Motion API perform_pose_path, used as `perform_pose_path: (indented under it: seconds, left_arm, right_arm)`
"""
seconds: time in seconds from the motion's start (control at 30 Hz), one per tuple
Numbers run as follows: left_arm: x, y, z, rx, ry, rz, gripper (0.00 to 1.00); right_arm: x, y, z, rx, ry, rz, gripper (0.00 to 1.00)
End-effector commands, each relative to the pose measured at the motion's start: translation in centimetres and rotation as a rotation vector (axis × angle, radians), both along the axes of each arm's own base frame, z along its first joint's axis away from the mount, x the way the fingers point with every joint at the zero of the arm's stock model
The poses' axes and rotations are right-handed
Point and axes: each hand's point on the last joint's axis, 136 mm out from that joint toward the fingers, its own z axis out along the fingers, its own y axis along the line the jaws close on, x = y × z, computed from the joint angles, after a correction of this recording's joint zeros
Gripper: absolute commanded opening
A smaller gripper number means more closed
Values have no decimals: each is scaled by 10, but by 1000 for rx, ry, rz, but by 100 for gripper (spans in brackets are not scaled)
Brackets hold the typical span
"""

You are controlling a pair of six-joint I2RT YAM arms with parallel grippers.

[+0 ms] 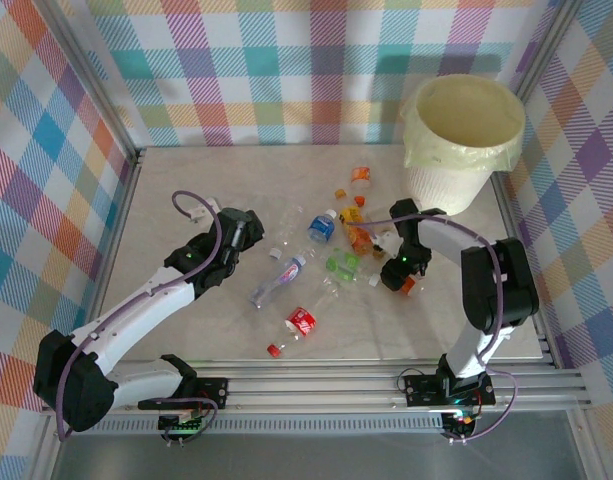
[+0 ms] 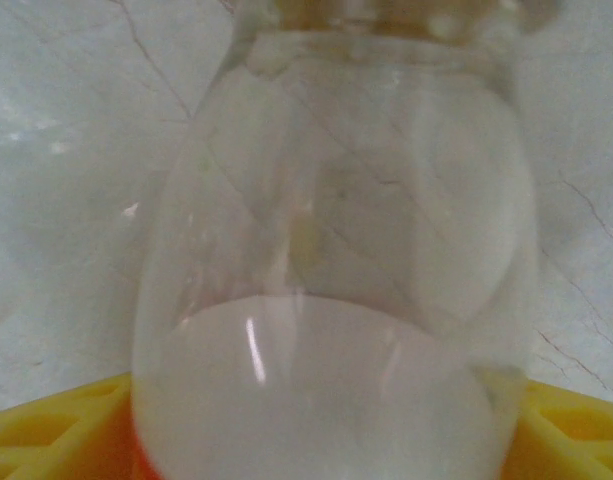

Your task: Put the plastic bottles in the bin

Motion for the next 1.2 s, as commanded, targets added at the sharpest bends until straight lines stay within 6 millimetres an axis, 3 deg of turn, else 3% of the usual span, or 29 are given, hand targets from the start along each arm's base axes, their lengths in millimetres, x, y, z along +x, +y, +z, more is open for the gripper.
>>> perform_pose_path:
  seconds: [0.0, 0.23, 0.37, 0.53, 0.83, 0.97, 1.17]
  left_arm:
    - [0, 4, 12, -20, -22, 15, 100]
    - [2, 6, 15, -23, -41, 30, 100]
    - [3, 6, 19, -25, -50, 29, 100]
    - [7, -5, 23, -46, -68, -39, 100]
    - [23, -61, 42, -175, -169, -285, 100]
    - [27, -67, 44, -179, -166, -306, 100]
    - [28, -71, 46, -191, -168, -319, 100]
  right_arm:
    - [-2, -4, -12, -34, 20, -23, 74]
    - [-3, -1, -9, -20, 61, -81, 64]
    - [1, -3, 4, -11, 55, -128, 54]
    - [2, -9, 27, -32, 21, -151, 50]
    - [26, 9, 101, 130, -190, -203, 40]
    - [42, 19, 130, 231, -308, -221, 34]
    - [66, 46, 208, 514, -526, -204, 32]
